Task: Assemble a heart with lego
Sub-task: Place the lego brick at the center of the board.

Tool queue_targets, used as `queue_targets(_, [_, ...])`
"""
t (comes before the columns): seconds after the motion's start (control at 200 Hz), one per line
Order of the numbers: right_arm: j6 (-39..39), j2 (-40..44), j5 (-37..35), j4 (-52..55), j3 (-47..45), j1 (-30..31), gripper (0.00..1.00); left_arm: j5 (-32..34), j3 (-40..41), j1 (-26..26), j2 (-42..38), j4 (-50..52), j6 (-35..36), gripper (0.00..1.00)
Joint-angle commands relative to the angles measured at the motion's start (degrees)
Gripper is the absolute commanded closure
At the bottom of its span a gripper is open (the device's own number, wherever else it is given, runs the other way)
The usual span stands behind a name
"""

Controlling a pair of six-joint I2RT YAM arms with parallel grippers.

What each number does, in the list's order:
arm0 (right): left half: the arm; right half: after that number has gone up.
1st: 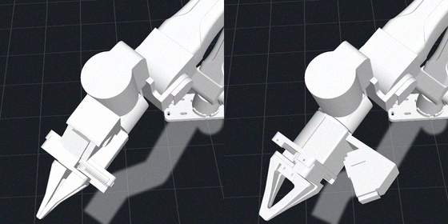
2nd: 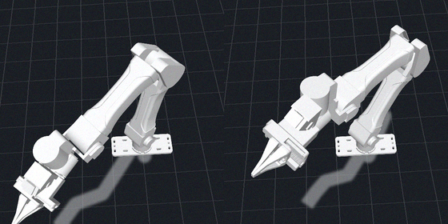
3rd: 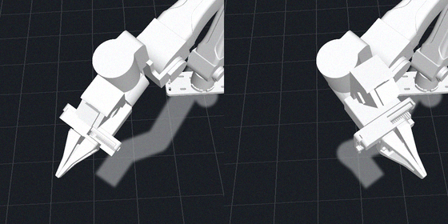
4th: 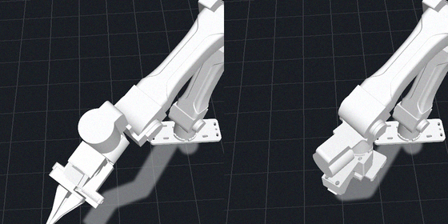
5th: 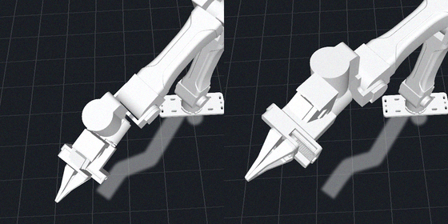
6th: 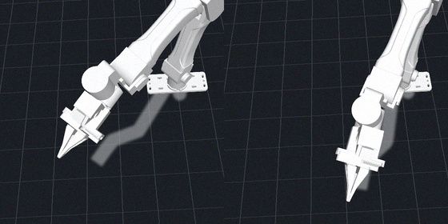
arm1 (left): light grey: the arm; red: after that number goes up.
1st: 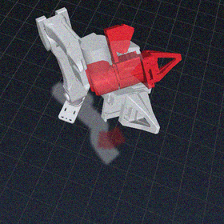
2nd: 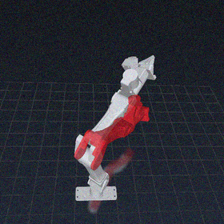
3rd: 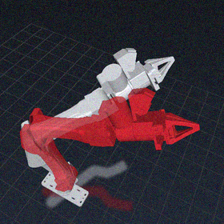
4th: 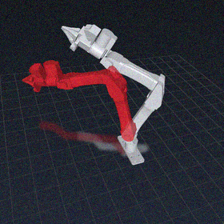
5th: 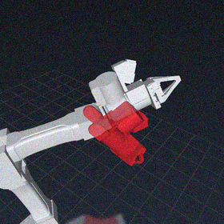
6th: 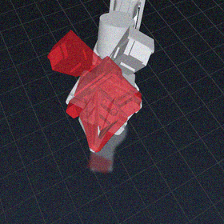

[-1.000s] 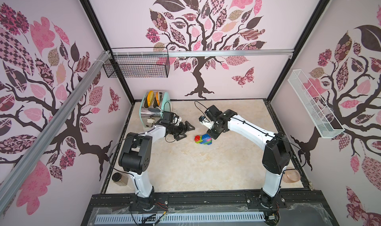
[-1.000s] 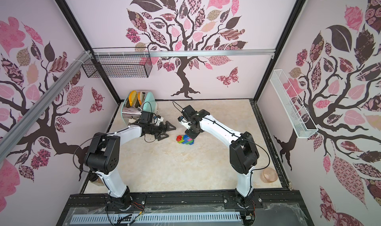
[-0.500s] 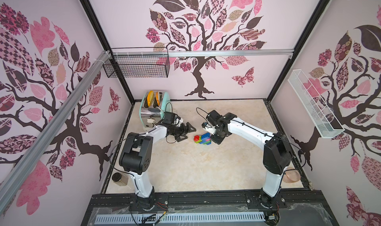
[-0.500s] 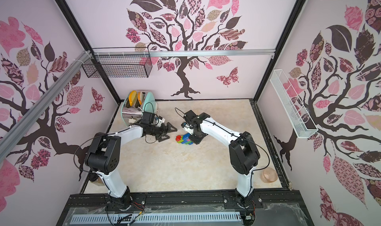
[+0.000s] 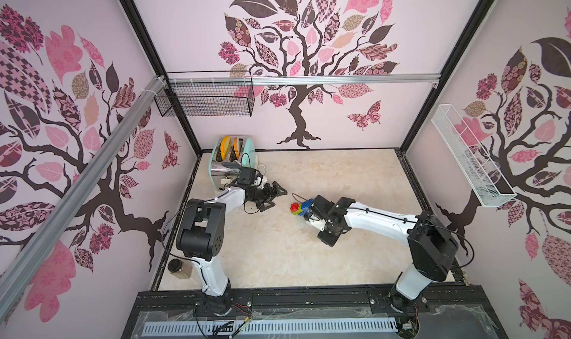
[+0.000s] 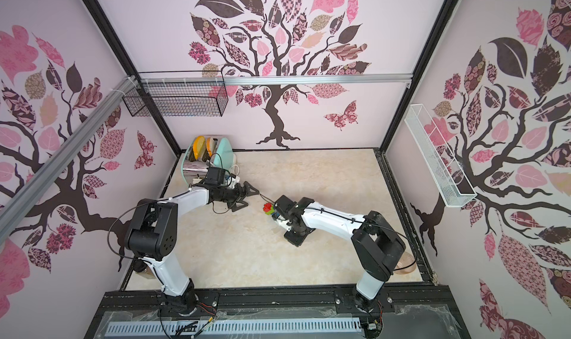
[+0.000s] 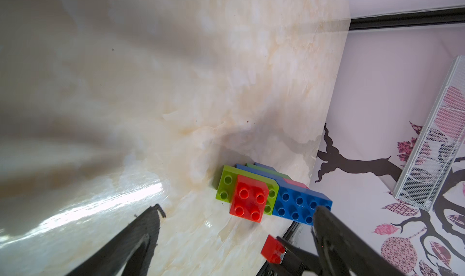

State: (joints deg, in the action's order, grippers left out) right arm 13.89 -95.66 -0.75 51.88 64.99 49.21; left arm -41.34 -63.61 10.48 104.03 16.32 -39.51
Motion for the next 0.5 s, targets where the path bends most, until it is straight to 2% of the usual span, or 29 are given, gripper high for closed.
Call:
queue_targets(0.0, [-3.4, 0.8, 2.2, -5.6, -0.5, 1.4, 0.72, 0.6, 0.1, -0.3, -1.5, 0.5, 0.0, 0.03])
queue_targets(0.055, [-3.8, 1.0, 2.4, -6.0, -0.1, 1.5, 0.65, 0.7, 0.2, -0.4, -1.4, 0.7, 0.1, 0.03])
queue_targets(0.14, [-3.8, 3.3, 1.6, -5.3, 1.3, 0.9, 0.44, 0.9, 0.4, -0.4, -1.5, 0.8, 0.1, 0.03])
queue_targets(0.185, [-3.7, 4.7, 3.3, -4.8, 2.1, -0.6, 0.34, 1.1, 0.6, -0.5, -1.6, 0.6, 0.0, 0.03])
queue_targets(0.26, [-3.6, 6.9, 10.7, -3.6, 4.3, -4.8, 0.18, 1.1, 0.9, -0.5, -1.7, 0.2, -0.2, 0.03])
queue_targets(0.36, [-5.7, 8.2, 10.2, -2.7, 7.4, -8.6, 0.14, 1.1, 1.1, -0.6, -1.7, -0.2, -0.3, 0.03])
queue_targets(0.455, [-11.6, 6.9, 19.1, -3.4, 11.5, -15.7, 0.15, 0.9, 1.1, -0.6, -1.5, -0.6, -0.5, 0.03])
queue_targets(0.495, [-13.7, 5.8, 20.5, -3.6, 13.2, -17.1, 0.16, 0.7, 1.2, -0.6, -1.4, -0.9, -0.6, 0.03])
